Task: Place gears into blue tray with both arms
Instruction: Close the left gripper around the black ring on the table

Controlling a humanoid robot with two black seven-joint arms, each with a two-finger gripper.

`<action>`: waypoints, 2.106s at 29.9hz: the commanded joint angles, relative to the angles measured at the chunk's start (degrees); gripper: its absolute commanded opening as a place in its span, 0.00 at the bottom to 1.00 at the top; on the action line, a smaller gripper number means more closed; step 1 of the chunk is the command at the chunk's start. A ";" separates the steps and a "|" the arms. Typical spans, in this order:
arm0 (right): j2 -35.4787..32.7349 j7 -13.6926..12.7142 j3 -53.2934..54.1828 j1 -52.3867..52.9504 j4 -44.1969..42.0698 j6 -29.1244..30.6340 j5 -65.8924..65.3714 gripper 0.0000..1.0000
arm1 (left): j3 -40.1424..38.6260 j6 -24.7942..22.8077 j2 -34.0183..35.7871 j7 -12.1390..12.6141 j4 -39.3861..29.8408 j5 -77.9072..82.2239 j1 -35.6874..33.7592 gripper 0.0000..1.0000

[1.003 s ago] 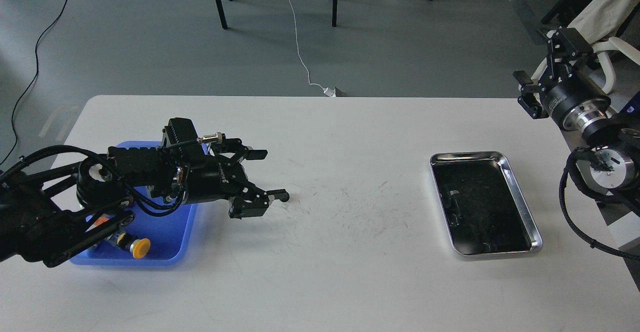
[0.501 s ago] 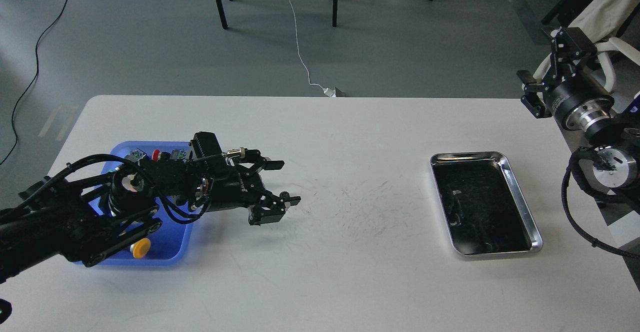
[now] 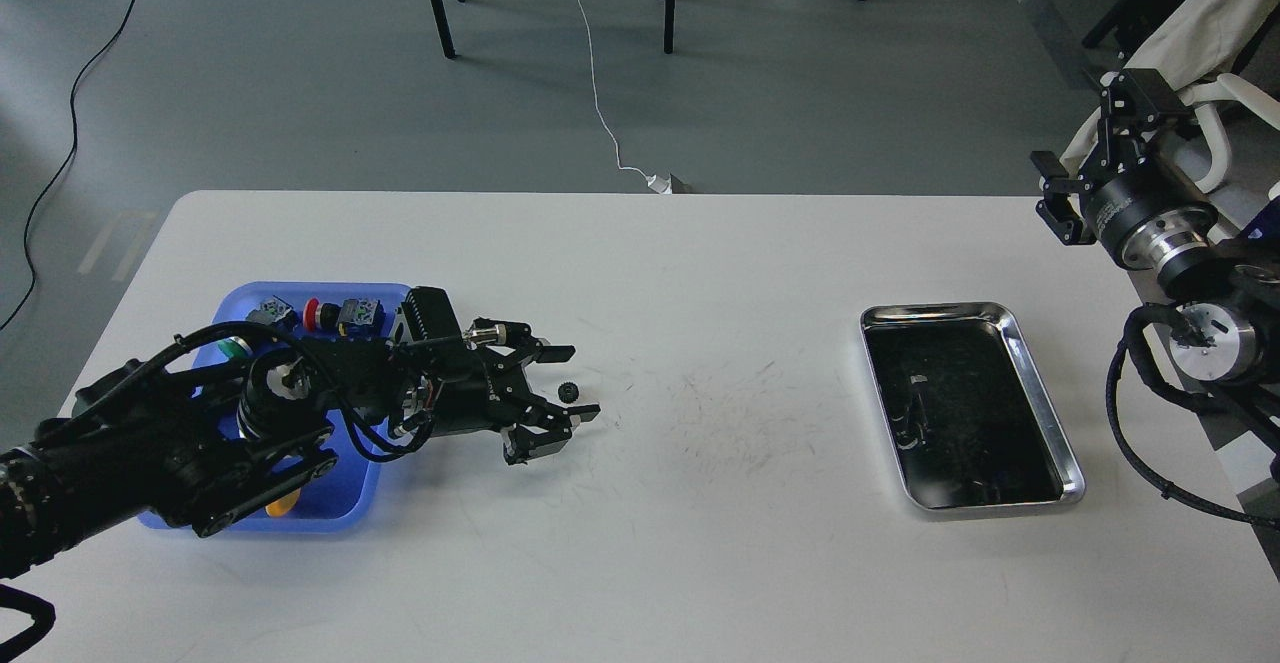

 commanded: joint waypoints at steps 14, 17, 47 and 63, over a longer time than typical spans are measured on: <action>-0.09 0.00 0.07 -0.18 0.00 0.00 0.00 0.97 | 3.36 4.12 -3.78 -0.01 6.61 -0.01 -0.36 0.63; -0.09 0.00 0.07 -0.18 0.00 0.00 0.00 0.97 | 3.45 4.47 -3.87 -0.01 7.48 -0.01 -0.45 0.61; -0.09 0.00 -0.11 -1.32 -0.44 0.00 -0.09 0.97 | 3.80 5.70 -4.57 -0.01 9.07 -0.01 -0.19 0.32; 0.00 0.09 -0.20 -2.11 -0.53 0.00 -0.09 0.97 | 5.64 5.70 -3.26 -0.01 7.33 -0.01 -0.63 0.14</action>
